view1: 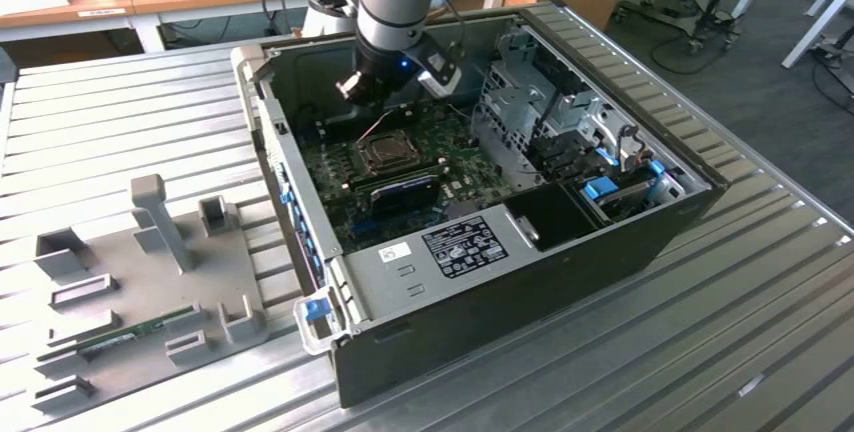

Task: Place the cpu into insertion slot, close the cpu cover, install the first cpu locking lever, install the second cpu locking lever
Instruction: 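Install the first cpu locking lever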

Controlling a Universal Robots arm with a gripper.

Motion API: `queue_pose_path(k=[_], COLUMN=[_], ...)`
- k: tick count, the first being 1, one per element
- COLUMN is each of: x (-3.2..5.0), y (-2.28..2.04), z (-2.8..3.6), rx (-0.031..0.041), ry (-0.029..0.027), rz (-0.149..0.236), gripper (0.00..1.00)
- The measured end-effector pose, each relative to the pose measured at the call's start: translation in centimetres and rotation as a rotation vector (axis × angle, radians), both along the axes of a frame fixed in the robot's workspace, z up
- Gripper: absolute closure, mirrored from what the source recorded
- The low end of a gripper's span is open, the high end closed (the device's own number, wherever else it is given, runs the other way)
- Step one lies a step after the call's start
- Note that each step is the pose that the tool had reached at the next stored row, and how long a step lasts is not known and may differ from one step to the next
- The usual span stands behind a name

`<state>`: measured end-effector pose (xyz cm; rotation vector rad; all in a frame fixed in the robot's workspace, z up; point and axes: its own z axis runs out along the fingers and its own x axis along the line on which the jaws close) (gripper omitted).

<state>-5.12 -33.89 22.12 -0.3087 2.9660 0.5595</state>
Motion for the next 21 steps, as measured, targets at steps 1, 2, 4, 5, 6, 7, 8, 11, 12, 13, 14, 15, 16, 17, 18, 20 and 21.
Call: queue_pose_path(k=[1,2,4,5,6,7,8,11,12,13,14,15,16,17,18,20,21], x=[0.00,0.00,-0.01,-0.01,-0.01,-0.01,-0.02,-0.06,-0.08,-0.11,-0.16,-0.23,-0.33,-0.44,-0.57,-0.76,-0.80], y=[0.00,0.00,-0.01,-0.06,-0.12,-0.20,-0.28,-0.55,-0.60,-0.64,-0.67,-0.70,-0.72,-0.74,-0.77,-0.87,-0.95], z=[0.07,0.08,0.08,0.09,0.09,0.09,0.09,0.10,0.11,0.12,0.14,0.15,0.15,0.15,0.15,0.15,0.15], rx=[0.0000,0.0002,0.0002,0.0001,0.0001,0.0000,-0.0001,0.0001,0.0000,0.0001,0.0001,0.0000,0.0001,0.0001,0.0001,0.0000,0.0001], ry=[-0.0001,-0.0003,-0.0004,-0.0004,-0.0005,-0.0008,-0.0012,-0.0034,-0.0043,-0.0056,-0.0074,-0.0099,-0.0130,-0.0162,-0.0194,-0.0235,-0.0242], rz=[0.000,0.000,0.000,0.000,0.000,0.000,0.000,0.000,0.000,0.000,0.000,0.000,0.000,0.000,0.000,0.000,0.000], gripper=[0.90,0.90,0.90,0.90,0.90,0.90,0.90,0.90,0.90,0.90,0.90,0.90,0.90,0.90,0.90,0.90,0.90])
